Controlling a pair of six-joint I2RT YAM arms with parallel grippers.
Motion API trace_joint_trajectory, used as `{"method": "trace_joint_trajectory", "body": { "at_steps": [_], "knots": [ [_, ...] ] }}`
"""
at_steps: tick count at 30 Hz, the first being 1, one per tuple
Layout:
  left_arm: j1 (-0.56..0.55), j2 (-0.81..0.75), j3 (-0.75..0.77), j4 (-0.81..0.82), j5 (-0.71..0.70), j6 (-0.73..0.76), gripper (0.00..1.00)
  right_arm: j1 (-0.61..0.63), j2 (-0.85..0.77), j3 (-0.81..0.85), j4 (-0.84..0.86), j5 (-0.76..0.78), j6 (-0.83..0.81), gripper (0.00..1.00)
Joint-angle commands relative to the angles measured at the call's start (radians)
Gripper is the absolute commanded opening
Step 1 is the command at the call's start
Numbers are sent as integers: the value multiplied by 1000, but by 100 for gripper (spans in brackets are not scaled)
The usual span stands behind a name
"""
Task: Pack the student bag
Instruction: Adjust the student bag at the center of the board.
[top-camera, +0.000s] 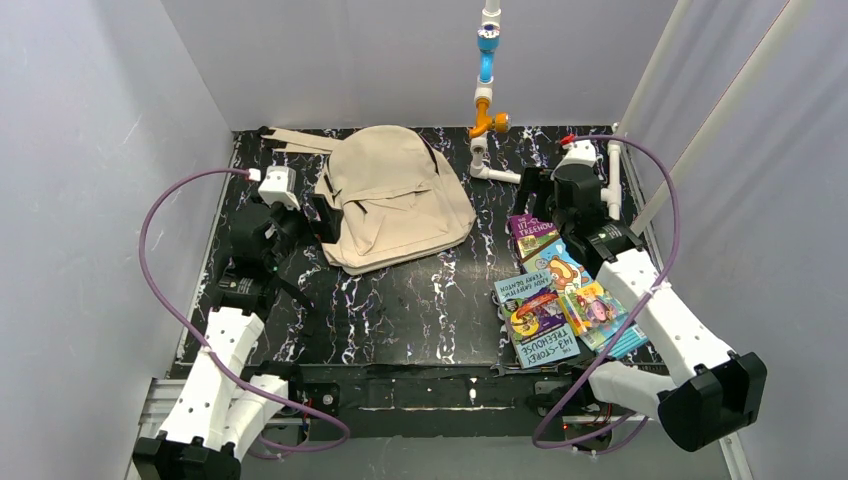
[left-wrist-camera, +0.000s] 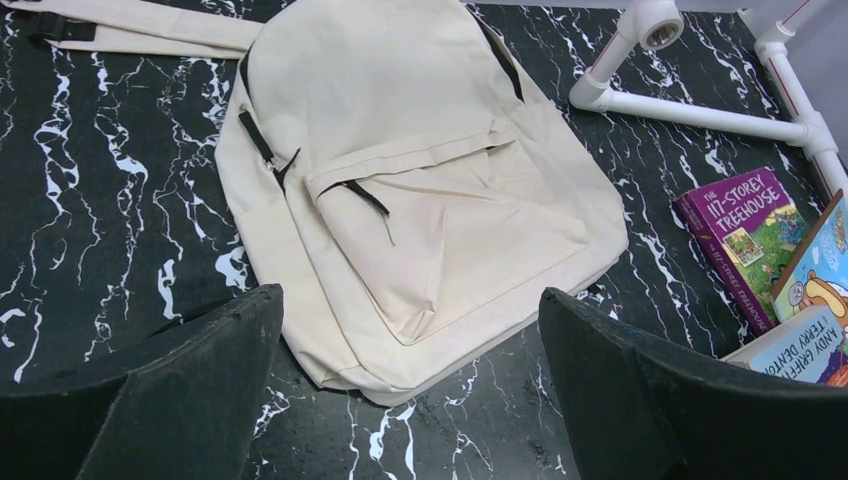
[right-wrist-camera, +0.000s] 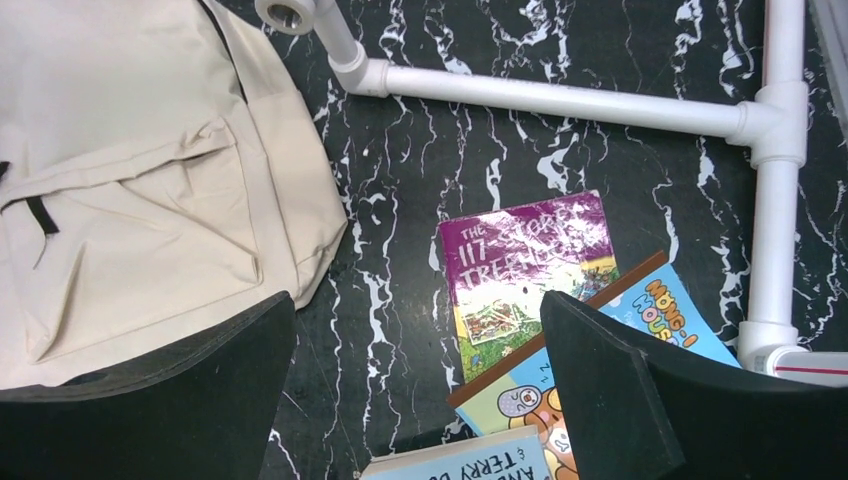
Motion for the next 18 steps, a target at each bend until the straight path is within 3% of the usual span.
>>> {"method": "trace_joint_trajectory", "body": {
  "at_steps": [1, 5, 13, 18],
  "knots": [
    [-16, 17, 40, 13, 32, 24, 99, 1, 46, 12, 15, -60, 1, 100],
    [-24, 86, 73, -27, 90, 26, 99, 15, 134, -22, 88, -219, -24, 100],
    [-38, 159, 115, -83, 85, 21, 99, 277, 452, 9, 281, -209, 9, 100],
    [-55, 157, 101, -81, 13, 27, 99, 322, 615, 33, 465, -227, 57, 100]
  ]
}}
